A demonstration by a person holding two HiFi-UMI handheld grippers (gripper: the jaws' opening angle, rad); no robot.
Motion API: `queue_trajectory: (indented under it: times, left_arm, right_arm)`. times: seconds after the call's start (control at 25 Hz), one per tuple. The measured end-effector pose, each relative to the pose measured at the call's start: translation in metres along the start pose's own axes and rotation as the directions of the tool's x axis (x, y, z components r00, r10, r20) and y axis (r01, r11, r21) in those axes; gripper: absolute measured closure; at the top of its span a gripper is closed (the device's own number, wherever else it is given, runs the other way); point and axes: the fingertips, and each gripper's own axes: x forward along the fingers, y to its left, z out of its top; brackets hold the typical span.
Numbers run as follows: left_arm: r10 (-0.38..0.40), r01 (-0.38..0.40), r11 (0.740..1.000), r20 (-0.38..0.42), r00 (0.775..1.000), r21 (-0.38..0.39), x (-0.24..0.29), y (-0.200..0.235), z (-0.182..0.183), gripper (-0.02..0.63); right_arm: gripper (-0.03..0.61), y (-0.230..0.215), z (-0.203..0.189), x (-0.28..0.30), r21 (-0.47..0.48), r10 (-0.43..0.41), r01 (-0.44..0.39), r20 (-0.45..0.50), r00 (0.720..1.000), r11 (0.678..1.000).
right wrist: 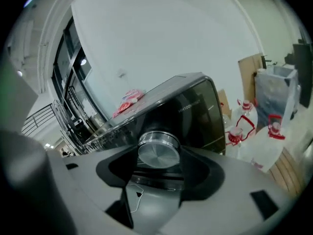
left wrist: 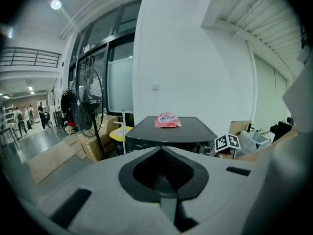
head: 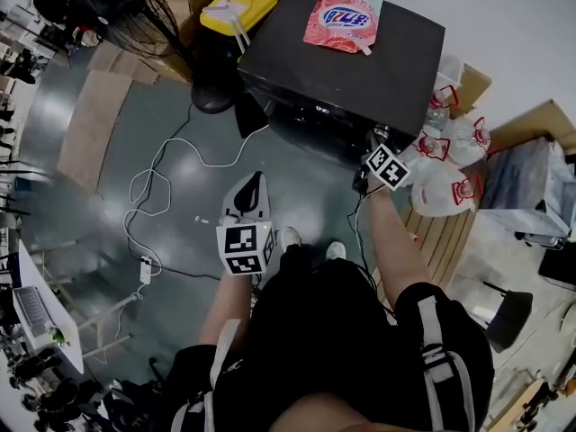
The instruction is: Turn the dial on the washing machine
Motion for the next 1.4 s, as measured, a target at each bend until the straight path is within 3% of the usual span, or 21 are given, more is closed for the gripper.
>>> queue_trajectory:
  times: [0.32,0.52,0.6,0.68,0.76,1.04,1.12,1.16,1.2,1.28,1.32,1.36,1.4]
  left_arm:
    - [0.010,-0.010,1.000,0.006,1.000,0.001,-0.006,-0.007,0.000,0.618]
    - [0.024,-0.025,1.000,0.006,1.000,0.002,-0.011,-0.006,-0.002,0.618]
    - [0.029,-0.029,1.000,0.007,1.000,0.000,-0.014,-0.005,-0.003,0.618]
    - [0.034,-0.034,0.999,0.008,0.999,-0.001,-0.016,-0.003,-0.003,0.618]
    - [0.037,-0.037,0.999,0.006,0.999,-0.001,-0.018,-0.002,-0.005,0.618]
    - [0.039,-0.039,0.999,-0.003,0.999,-0.001,-0.022,-0.001,-0.011,0.618]
    - [0.038,-0.038,0.999,-0.007,0.999,-0.001,-0.022,-0.001,-0.012,0.618]
    - [0.038,-0.038,0.999,-0.009,0.999,0.000,-0.023,0.000,-0.013,0.618]
    - [0.037,-0.037,0.999,-0.011,0.999,0.000,-0.023,0.001,-0.014,0.618]
    - [0.036,-0.036,0.999,-0.013,0.999,0.002,-0.024,0.002,-0.015,0.618]
    - [0.035,-0.035,0.999,-0.014,0.999,0.003,-0.025,0.003,-0.016,0.618]
    - [0.035,-0.035,0.999,-0.015,0.999,0.003,-0.026,0.004,-0.017,0.618]
    - [0.034,-0.034,0.999,-0.015,0.999,0.004,-0.026,0.005,-0.018,0.618]
  right_arm:
    - [0.310,-0.002,0.001,0.000,0.035,0.028,-0.028,0.010,1.000,0.999]
    - [0.310,-0.004,0.000,0.001,0.149,0.074,-0.076,0.019,0.997,0.986]
    - [0.310,-0.006,-0.001,0.002,0.295,0.136,-0.140,0.035,0.990,0.945]
    - [0.310,-0.006,-0.003,0.002,0.468,0.220,-0.230,0.076,0.973,0.853]
    - [0.311,-0.007,-0.004,0.002,0.559,0.266,-0.283,0.114,0.957,0.779]
    - [0.311,-0.008,-0.004,0.002,0.595,0.281,-0.319,0.159,0.946,0.738]
    - [0.311,-0.008,-0.004,0.003,0.621,0.284,-0.331,0.177,0.942,0.710]
    - [0.311,-0.008,-0.005,0.003,0.661,0.289,-0.343,0.194,0.937,0.667]
    - [0.310,-0.008,-0.007,0.003,0.722,0.298,-0.361,0.221,0.929,0.590]
    - [0.310,-0.009,-0.011,0.003,0.833,0.307,-0.403,0.298,0.904,0.380]
    - [0.310,-0.010,-0.012,0.003,0.856,0.301,-0.418,0.331,0.894,0.302]
    - [0.311,-0.010,-0.013,0.002,0.865,0.292,-0.427,0.350,0.890,0.262]
    - [0.310,-0.011,-0.013,0.002,0.868,0.282,-0.428,0.357,0.891,0.253]
